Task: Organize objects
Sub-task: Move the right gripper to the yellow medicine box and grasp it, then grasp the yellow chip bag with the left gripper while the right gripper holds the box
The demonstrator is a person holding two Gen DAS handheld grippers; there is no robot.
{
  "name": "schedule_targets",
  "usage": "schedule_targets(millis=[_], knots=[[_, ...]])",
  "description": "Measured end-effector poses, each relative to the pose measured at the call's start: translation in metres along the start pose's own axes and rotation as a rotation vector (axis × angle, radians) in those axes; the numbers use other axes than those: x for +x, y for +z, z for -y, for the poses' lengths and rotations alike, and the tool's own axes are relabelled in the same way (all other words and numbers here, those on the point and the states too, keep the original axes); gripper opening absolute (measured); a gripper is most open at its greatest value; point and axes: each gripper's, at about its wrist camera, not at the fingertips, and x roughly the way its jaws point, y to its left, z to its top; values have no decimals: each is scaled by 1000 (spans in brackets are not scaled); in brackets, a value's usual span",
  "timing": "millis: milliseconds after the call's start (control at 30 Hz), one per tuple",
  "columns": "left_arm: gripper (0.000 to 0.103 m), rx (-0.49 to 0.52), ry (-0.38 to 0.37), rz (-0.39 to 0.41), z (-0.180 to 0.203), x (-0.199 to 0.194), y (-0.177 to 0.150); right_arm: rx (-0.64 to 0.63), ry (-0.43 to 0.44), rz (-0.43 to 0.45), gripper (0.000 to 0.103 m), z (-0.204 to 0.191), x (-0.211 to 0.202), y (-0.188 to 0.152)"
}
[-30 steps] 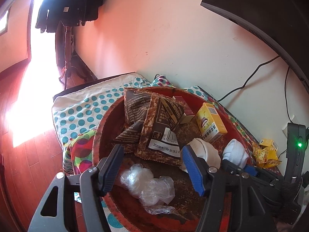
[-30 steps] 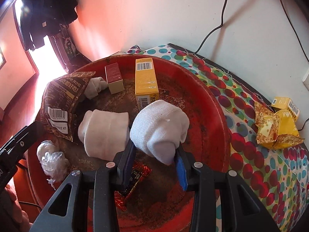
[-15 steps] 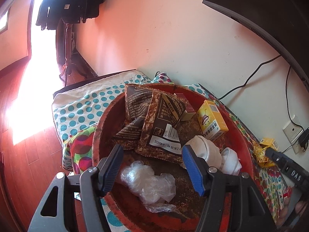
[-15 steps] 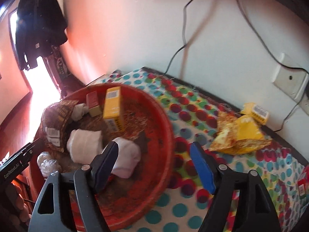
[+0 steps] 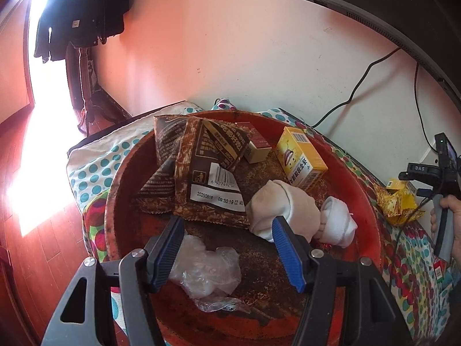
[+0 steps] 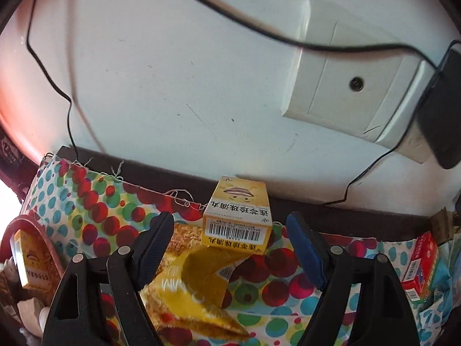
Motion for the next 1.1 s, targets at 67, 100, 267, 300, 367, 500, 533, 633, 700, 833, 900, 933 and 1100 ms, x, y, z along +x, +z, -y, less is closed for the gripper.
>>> schedule_targets(millis=[67, 100, 267, 300, 367, 500, 533, 633, 700, 833, 900, 933, 1100], knots=[[65, 24, 4, 6, 4, 0, 0, -3, -3, -17, 52, 0, 9, -7], [65, 35, 4, 9, 6, 0, -1, 0, 17, 21, 51, 2, 4, -13], [65, 80, -37, 46, 18, -7, -2, -39, 79, 124, 50, 20, -40, -64], [65, 88, -52, 52, 21, -9, -2, -38, 87, 136, 50, 27, -49, -77], [66, 117, -77, 61, 29, -12, -4, -5, 135, 139, 50, 50, -67, -108], [67, 196, -120, 54, 50, -16, -11, 57, 189, 161, 49, 99, -94, -159], [68, 218, -141, 47, 57, -18, -13, 65, 195, 187, 48, 111, -103, -175], [69, 280, -237, 37, 83, -28, -17, 82, 144, 221, 48, 136, -115, -202], [69, 339, -311, 2, 108, -30, -14, 73, 120, 202, 48, 144, -112, -217], [69, 487, -429, -81, 171, -24, 6, 49, 106, 187, 48, 152, -110, -235], [69, 563, -443, -119, 205, -17, 21, 49, 114, 176, 48, 151, -104, -239], [69, 609, -432, -128, 219, -14, 26, 49, 116, 175, 48, 153, -103, -242], [69, 956, -428, -246, 310, 16, 35, 68, 149, 133, 48, 155, -90, -244]])
